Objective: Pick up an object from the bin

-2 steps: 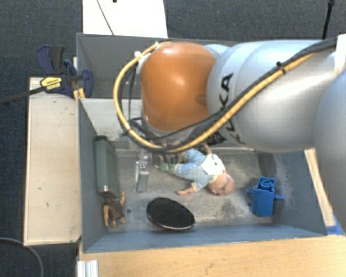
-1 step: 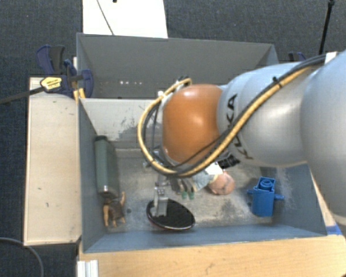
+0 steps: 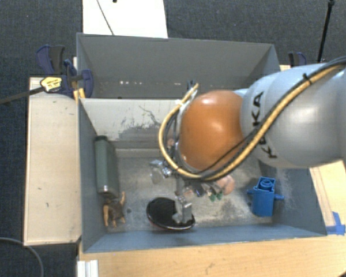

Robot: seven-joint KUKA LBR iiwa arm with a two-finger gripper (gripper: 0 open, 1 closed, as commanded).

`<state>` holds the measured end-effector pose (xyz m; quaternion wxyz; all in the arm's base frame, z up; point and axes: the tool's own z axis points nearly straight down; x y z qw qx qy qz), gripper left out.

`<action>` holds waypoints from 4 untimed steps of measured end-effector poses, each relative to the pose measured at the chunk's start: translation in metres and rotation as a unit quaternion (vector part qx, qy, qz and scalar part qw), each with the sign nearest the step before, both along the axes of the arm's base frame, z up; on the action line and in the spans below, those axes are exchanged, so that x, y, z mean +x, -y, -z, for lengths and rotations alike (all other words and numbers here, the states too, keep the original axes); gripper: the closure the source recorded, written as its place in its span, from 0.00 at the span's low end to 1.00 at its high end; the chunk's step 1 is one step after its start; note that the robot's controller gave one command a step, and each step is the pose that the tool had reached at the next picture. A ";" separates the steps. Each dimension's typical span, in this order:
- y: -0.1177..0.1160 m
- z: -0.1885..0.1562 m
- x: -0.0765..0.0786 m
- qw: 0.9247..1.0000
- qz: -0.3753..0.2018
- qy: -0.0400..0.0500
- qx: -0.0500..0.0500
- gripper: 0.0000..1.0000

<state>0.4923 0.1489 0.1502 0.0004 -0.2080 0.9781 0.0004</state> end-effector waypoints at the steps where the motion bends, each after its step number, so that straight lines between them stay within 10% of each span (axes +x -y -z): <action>1: 0.010 0.011 -0.005 0.994 0.112 0.001 0.000 0.00; 2: 0.012 0.060 -0.010 0.997 0.072 0.001 0.000 0.00; 3: 0.021 0.078 -0.011 0.995 0.099 -0.002 0.001 1.00; 4: 0.021 0.078 -0.011 0.995 0.099 -0.002 0.001 1.00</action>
Offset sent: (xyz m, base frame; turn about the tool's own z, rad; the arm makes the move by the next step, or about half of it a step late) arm -0.0123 -0.0139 -0.0802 0.0813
